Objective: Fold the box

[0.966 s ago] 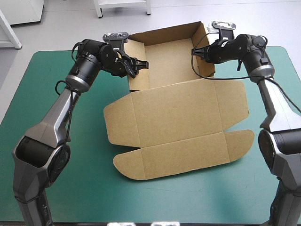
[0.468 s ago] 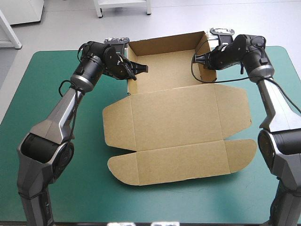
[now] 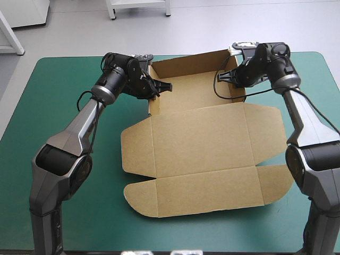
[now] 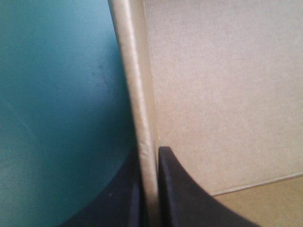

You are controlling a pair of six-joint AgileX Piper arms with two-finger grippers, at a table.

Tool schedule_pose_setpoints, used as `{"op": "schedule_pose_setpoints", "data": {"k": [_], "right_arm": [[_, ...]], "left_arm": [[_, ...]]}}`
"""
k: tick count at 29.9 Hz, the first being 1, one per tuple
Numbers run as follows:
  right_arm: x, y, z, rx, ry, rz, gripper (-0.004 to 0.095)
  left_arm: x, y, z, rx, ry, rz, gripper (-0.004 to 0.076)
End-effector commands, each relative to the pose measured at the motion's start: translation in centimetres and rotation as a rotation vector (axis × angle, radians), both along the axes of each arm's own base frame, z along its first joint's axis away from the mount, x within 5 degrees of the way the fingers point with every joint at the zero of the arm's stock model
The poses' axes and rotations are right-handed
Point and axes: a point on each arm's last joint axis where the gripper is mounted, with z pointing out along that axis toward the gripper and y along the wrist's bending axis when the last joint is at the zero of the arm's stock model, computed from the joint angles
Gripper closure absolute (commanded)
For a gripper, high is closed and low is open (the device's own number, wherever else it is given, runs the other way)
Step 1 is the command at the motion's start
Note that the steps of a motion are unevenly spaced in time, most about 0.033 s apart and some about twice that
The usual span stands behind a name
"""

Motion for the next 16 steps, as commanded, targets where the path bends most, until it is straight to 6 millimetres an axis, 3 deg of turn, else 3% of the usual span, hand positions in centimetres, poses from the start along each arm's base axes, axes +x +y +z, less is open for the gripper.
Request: {"op": "schedule_pose_setpoints", "data": {"k": [1,5,11,16], "right_arm": [[-1.3,2.7,2.1,0.076,-0.029,0.068,0.0907],[-0.8,4.0,0.2,0.036,0.019,0.074,0.0907],[-0.4,3.8,-2.1,-0.036,0.107,0.067,0.0907],[-0.2,3.8,-2.4,-0.040,0.110,0.066,0.0907]], "left_arm": [[-0.4,-0.1,2.9,-0.021,-0.130,-0.038,0.0732],[-0.2,-0.1,2.4,-0.008,-0.125,-0.048,0.0732],[0.3,-0.3,1.5,0.001,-0.122,-0.059,0.0732],[0.7,-0.4,0.6,0.021,-0.107,-0.068,0.0732]]}}
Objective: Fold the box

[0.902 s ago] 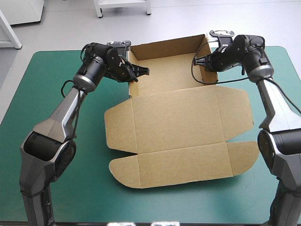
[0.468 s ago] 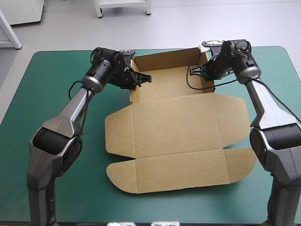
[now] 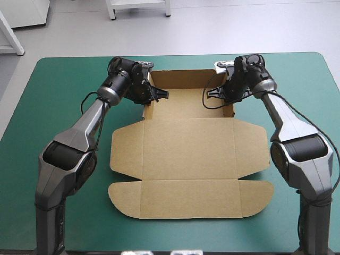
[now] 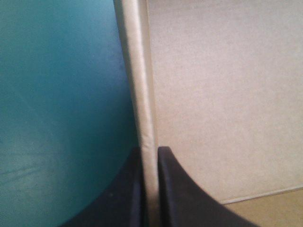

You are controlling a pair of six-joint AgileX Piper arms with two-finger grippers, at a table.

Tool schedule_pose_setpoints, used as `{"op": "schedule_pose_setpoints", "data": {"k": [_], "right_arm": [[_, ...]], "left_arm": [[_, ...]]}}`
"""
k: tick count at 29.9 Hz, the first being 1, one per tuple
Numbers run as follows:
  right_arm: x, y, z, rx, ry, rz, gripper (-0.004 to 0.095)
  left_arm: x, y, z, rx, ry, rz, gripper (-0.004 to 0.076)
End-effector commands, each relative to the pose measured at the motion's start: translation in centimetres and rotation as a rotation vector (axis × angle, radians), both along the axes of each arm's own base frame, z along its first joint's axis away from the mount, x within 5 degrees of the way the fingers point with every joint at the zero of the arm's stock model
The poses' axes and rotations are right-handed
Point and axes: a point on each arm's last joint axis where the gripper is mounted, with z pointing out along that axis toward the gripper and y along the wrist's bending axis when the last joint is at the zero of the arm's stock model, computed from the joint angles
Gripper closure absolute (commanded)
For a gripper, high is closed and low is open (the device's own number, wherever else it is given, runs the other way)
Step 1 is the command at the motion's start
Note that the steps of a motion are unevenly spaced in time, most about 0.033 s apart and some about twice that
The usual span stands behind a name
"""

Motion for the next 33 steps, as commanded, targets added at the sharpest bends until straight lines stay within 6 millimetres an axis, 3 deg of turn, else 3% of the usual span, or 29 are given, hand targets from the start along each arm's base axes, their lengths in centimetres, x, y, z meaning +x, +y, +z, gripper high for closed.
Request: {"op": "schedule_pose_setpoints", "data": {"k": [1,4,12,16,22,33], "right_arm": [[-1.2,0.9,3.4,0.046,-0.065,0.058,0.0907],[-1.2,0.8,3.4,0.037,-0.065,0.058,0.0907],[-1.1,0.7,3.7,0.027,-0.086,0.064,0.0898],[-1.2,0.6,4.6,0.035,-0.120,0.061,0.0788],[-1.3,0.6,5.9,0.047,-0.149,0.053,0.0526],[-2.2,-0.2,8.1,0.011,-0.183,0.043,0.0477]], "left_arm": [[-0.5,-0.8,3.4,-0.084,-0.131,-0.048,0.0732],[-0.3,-0.9,2.7,-0.075,-0.110,-0.048,0.0732],[-0.3,-1.0,3.3,-0.090,-0.148,-0.048,0.0723],[-0.4,-1.0,3.8,-0.104,-0.163,-0.048,0.0585],[-0.6,-0.8,4.5,-0.115,-0.179,-0.046,0.0242],[-1.4,0.1,6.9,-0.109,-0.235,-0.044,0.0223]]}}
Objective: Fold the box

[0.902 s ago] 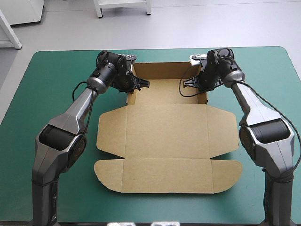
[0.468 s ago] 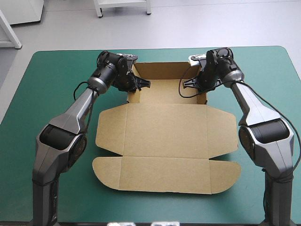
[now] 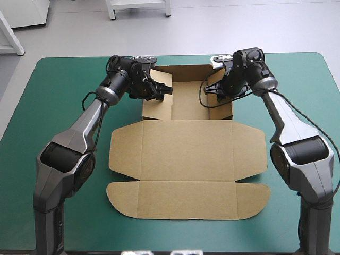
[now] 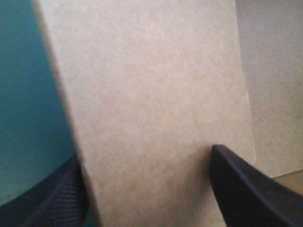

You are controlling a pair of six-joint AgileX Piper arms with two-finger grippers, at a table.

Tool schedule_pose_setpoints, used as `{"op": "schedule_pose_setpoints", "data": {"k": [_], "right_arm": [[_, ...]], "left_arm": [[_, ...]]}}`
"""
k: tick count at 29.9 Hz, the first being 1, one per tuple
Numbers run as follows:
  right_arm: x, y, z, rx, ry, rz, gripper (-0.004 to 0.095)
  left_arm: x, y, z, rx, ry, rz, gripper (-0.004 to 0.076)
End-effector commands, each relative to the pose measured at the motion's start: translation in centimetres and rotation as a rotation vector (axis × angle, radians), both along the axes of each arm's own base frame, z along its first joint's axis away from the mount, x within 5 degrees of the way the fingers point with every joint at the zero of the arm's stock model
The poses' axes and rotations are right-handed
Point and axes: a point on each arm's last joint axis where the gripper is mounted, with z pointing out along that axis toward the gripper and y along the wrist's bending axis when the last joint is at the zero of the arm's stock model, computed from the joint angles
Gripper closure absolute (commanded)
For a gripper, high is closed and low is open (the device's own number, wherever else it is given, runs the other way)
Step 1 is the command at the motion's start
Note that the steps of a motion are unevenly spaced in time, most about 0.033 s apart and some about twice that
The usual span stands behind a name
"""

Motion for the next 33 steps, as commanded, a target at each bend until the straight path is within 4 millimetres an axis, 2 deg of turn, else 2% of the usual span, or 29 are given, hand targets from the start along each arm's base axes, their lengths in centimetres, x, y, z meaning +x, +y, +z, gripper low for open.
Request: {"op": "schedule_pose_setpoints", "data": {"k": [1,7,12,17,21,25,29,33], "right_arm": [[-1.6,-0.8,5.3,0.017,-0.136,0.000,0.0457],[-2.7,-1.3,7.5,0.009,-0.189,-0.004,0.0294],[-4.2,-2.0,9.7,-0.002,-0.231,-0.018,0.0301],[-7.1,-2.8,13.7,0.027,-0.325,-0.023,0.0304],[-10.0,-3.3,17.0,0.065,-0.404,-0.004,0.0304],[-12.5,-4.0,19.6,0.074,-0.478,0.016,0.0305],[-14.6,-4.5,21.3,0.074,-0.535,0.033,0.0313],[-15.0,-4.7,21.7,0.074,-0.547,0.036,0.0318]], "left_arm": [[-1.6,0.7,5.7,-0.046,-0.156,-0.003,0.0223],[-2.9,1.8,8.0,0.006,-0.204,-0.002,0.0223],[-4.2,2.4,10.1,0.004,-0.237,-0.016,0.0223],[-6.9,3.6,14.2,-0.016,-0.334,-0.039,0.0223],[-10.5,4.7,18.0,-0.025,-0.426,-0.080,0.0223],[-14.5,6.4,20.7,-0.043,-0.494,-0.102,0.0223],[-18.8,8.4,22.1,-0.043,-0.553,-0.122,0.0223],[-23.8,10.6,22.6,-0.043,-0.605,-0.140,0.0223]]}}
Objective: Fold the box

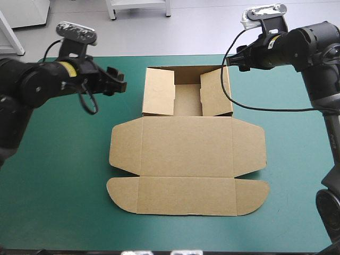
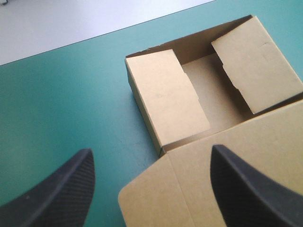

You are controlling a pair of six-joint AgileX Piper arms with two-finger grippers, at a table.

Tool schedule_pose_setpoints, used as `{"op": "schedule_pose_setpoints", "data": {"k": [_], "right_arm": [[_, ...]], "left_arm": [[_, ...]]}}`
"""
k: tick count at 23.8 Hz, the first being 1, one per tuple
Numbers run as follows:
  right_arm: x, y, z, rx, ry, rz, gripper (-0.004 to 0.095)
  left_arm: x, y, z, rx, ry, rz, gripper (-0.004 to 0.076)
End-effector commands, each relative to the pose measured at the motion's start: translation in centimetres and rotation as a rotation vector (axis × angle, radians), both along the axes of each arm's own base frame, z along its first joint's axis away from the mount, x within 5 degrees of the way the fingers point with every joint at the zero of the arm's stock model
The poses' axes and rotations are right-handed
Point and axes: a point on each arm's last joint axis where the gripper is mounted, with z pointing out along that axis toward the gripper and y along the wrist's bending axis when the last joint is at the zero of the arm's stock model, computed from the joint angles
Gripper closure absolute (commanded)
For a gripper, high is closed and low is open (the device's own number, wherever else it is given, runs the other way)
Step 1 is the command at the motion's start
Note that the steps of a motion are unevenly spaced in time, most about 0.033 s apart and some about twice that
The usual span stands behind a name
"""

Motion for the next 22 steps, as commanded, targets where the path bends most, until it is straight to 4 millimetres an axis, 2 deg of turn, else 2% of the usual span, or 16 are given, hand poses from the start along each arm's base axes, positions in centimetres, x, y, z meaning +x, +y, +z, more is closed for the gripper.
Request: {"op": "schedule_pose_setpoints", "data": {"k": [1,5,9,14,17,22], "right_arm": [[-1.9,-0.5,2.1,0.008,-0.073,0.009,0.0318],[-0.2,0.0,0.7,-0.004,-0.030,0.009,0.0318],[2.0,0.6,-1.2,-0.033,0.004,0.025,0.0312],[6.7,1.9,-6.2,-0.048,0.114,0.007,0.0312],[8.0,2.2,-8.1,-0.055,0.160,0.001,0.0311],[10.9,3.1,-12.7,-0.067,0.266,-0.014,0.0311]], "left_arm": [[-5.0,2.0,1.9,-0.041,-0.137,-0.030,0.0223],[-8.9,3.8,0.8,-0.037,-0.146,-0.036,0.0223],[-12.0,5.2,-0.7,-0.042,-0.156,-0.036,0.0223],[-16.6,7.3,-2.3,-0.057,-0.175,-0.037,0.0223],[-17.6,7.8,-3.3,-0.043,-0.142,-0.037,0.0223],[-18.9,8.4,-5.7,-0.023,-0.098,-0.038,0.0227]]}}
